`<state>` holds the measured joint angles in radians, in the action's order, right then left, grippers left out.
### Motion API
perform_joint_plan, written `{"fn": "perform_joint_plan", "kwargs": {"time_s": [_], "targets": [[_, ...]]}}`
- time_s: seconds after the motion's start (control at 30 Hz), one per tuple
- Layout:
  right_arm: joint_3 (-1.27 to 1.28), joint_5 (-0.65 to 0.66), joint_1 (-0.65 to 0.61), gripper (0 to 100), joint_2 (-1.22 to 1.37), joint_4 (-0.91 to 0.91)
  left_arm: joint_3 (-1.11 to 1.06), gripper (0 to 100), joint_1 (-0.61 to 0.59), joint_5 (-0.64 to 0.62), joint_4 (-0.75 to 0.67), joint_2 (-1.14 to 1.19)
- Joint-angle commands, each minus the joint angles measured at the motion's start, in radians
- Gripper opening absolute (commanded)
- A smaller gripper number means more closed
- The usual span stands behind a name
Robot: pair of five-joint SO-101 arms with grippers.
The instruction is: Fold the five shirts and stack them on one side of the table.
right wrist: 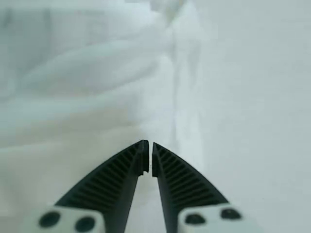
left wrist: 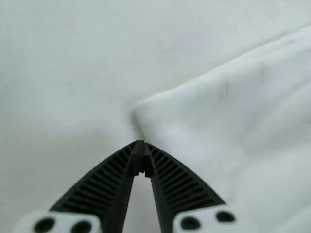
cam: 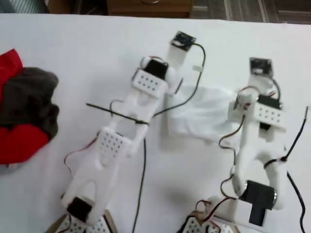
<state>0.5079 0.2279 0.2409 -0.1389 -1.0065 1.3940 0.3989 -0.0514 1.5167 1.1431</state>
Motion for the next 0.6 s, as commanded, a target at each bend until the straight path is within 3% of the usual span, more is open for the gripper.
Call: {"fn": "perform_joint_plan", "kwargs": {"time_s": [0.0,0.33,0.57], "targets": [[0.037,-0.005,-0.015,2.1,-0.064,0.042,0.102,3,0.04,-0.031,-0.002,0.009],[0.078,-0.046,-0.01,2.1,-0.064,0.064,0.108,3,0.077,-0.092,-0.124,0.121],[0.218,-0.038,-0.01,2.1,-0.064,0.182,0.116,3,-0.021,-0.089,-0.166,0.19]]}}
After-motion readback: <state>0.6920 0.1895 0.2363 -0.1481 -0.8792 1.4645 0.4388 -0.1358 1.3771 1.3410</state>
